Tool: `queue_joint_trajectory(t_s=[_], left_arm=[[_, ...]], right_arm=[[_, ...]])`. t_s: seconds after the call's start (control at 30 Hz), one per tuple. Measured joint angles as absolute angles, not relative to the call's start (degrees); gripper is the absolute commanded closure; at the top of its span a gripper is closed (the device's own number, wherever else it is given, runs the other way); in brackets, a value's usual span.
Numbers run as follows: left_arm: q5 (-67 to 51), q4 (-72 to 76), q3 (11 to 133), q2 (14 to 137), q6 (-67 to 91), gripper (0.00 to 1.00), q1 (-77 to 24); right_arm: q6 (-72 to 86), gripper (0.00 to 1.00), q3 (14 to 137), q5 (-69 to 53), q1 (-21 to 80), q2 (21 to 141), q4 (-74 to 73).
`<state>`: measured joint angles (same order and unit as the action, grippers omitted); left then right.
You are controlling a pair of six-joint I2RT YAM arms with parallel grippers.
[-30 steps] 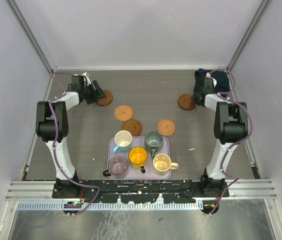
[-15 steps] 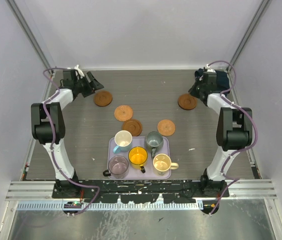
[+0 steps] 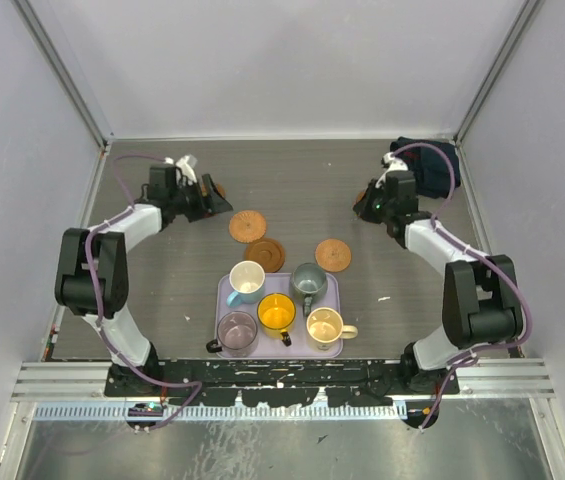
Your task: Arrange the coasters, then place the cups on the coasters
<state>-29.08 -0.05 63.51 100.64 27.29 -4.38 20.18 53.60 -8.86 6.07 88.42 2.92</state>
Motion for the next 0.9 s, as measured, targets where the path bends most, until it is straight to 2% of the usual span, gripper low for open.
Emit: queue_joint_trajectory(t_s=[0.23, 0.9], left_arm=[[-27.64, -2.37, 60.99, 100.64, 23.35, 0.32, -13.17], [-26.33, -1.83, 61.82, 105.51, 24.88, 0.34, -15.73]], right_arm=[[20.4, 0.99, 47.03, -7.2, 13.28, 86.21, 1.08], [23.9, 0.99, 40.77, -4.75, 18.76, 87.77, 1.23]])
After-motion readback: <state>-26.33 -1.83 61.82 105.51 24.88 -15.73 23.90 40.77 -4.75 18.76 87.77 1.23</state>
